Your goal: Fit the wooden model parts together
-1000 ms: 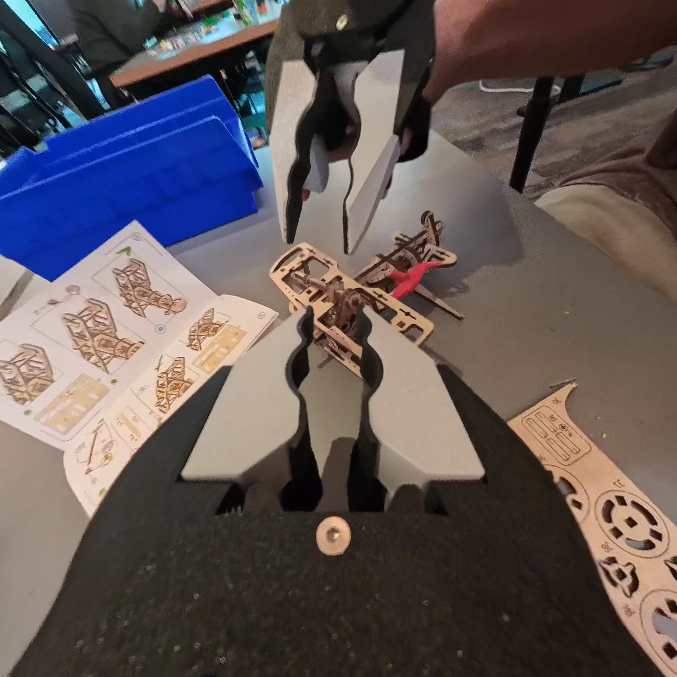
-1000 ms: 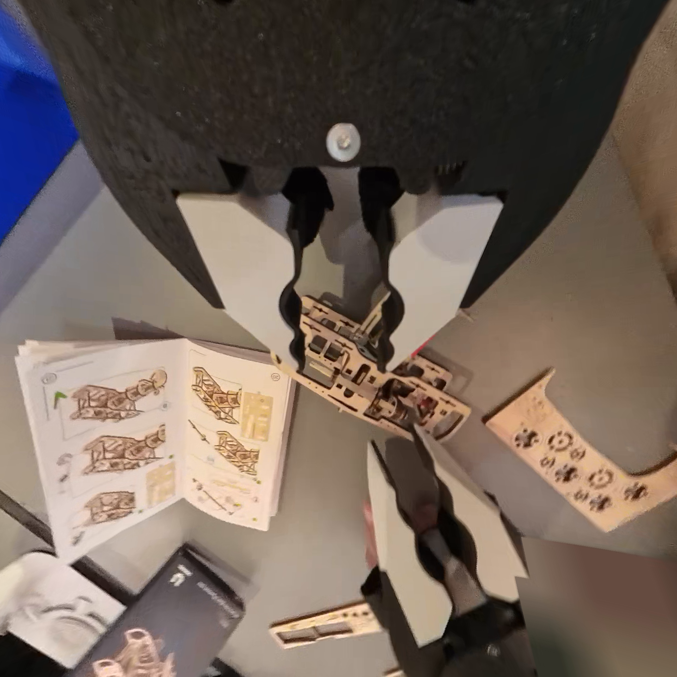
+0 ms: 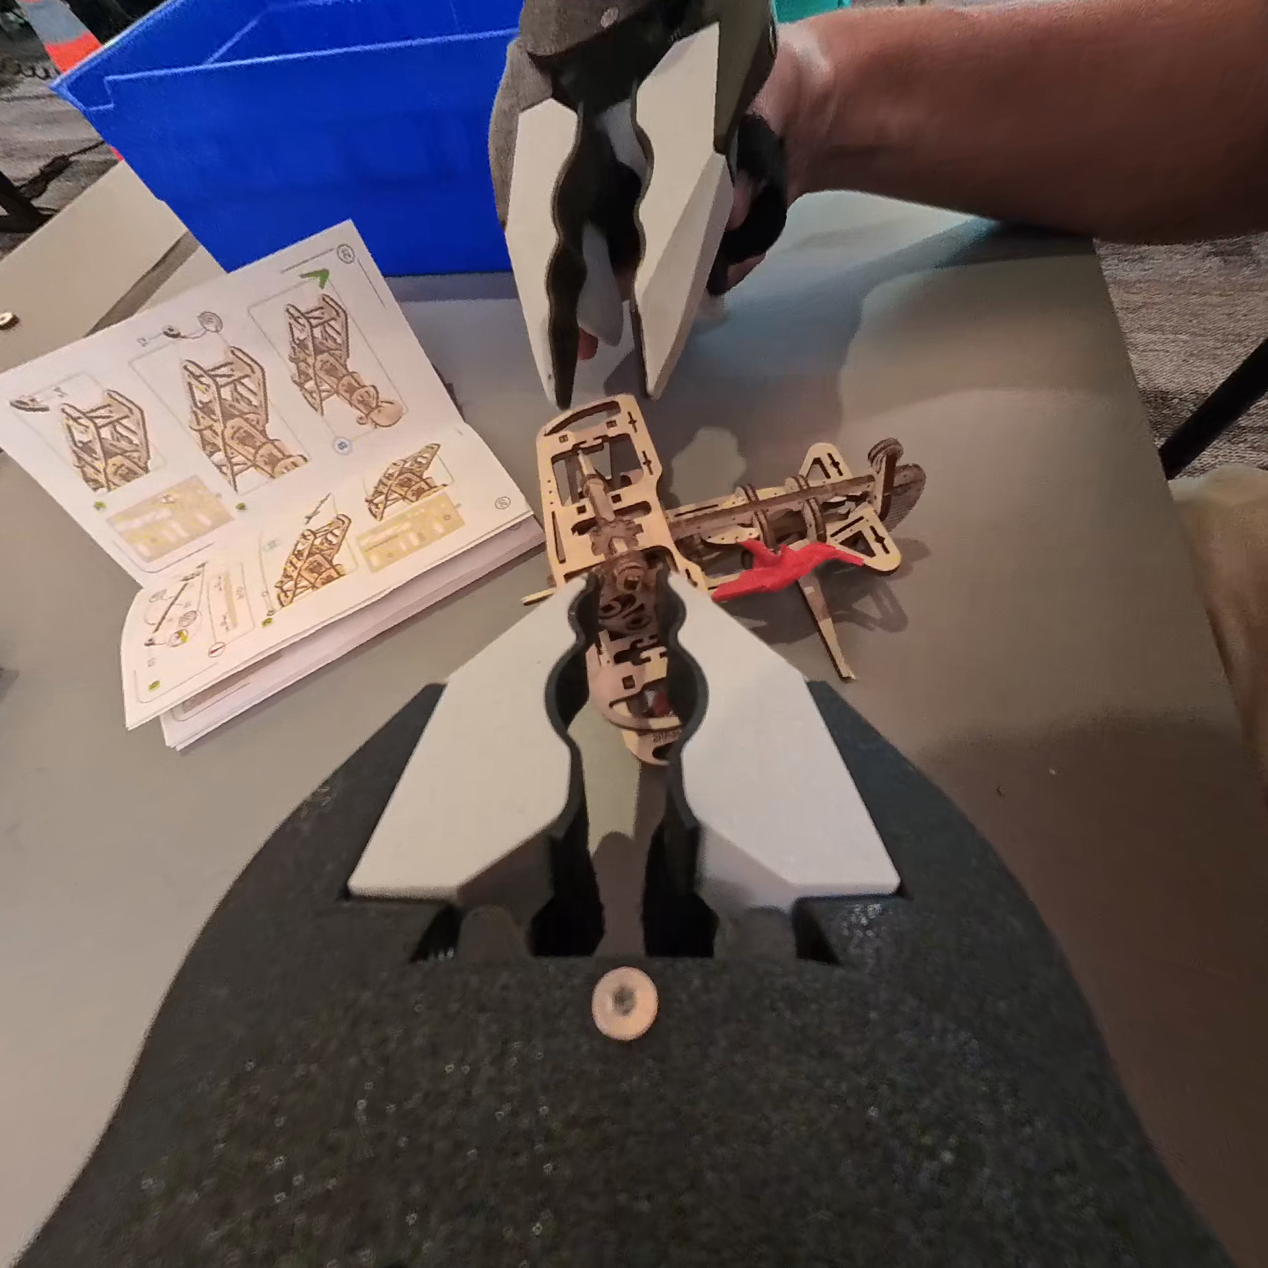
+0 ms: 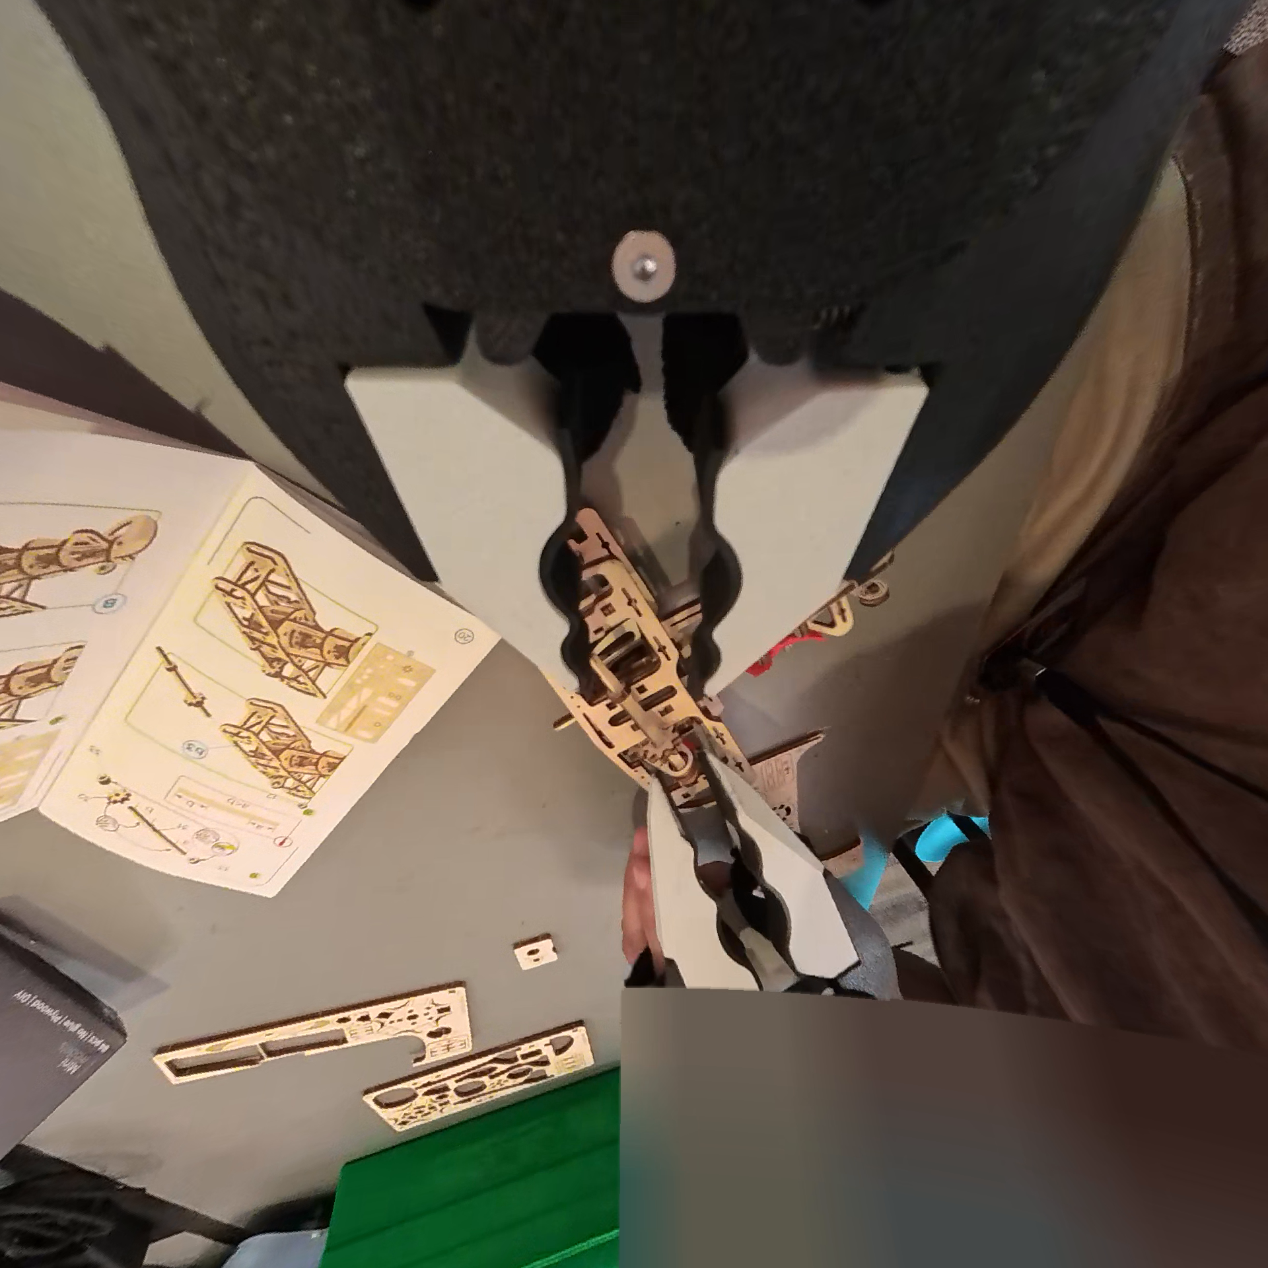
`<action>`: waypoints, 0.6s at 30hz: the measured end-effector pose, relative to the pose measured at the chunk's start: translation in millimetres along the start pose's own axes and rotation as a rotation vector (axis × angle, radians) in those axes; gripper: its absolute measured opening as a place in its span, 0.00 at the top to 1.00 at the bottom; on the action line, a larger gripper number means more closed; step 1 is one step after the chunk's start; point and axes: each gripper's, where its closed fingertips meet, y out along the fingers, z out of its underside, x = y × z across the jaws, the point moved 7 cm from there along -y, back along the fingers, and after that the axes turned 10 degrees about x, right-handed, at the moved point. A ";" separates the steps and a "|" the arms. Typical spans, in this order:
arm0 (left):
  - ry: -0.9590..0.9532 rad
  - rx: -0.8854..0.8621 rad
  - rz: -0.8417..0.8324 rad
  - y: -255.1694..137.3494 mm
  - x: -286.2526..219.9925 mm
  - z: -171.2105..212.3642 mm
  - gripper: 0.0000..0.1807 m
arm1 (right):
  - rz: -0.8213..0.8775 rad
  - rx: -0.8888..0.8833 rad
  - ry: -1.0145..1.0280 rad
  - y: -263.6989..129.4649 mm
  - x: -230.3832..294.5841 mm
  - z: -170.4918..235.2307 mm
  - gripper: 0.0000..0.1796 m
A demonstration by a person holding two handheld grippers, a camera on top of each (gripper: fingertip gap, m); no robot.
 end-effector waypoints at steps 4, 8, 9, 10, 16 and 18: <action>-0.004 0.003 -0.014 -1.4 -0.1 0.0 0.95 | 0.009 0.007 -0.007 1.6 -0.9 0.1 0.85; 0.007 -0.010 -0.017 -2.1 -2.2 -0.9 0.97 | 0.018 0.036 -0.024 1.5 -1.5 -3.0 0.86; 0.011 -0.012 -0.021 -2.3 -2.6 -1.5 0.97 | 0.019 0.048 -0.028 1.5 -1.9 -3.8 0.86; 0.017 -0.012 -0.023 -2.0 -3.1 -1.8 0.97 | 0.017 0.062 -0.033 1.8 -1.9 -4.5 0.86; 0.034 -0.013 -0.027 -0.2 -2.4 -1.0 0.97 | 0.019 0.159 -0.081 3.9 -5.7 -5.9 0.88; 0.038 -0.024 -0.032 -1.1 -1.3 -1.0 0.98 | 0.019 0.195 -0.107 4.8 -6.5 -6.4 0.89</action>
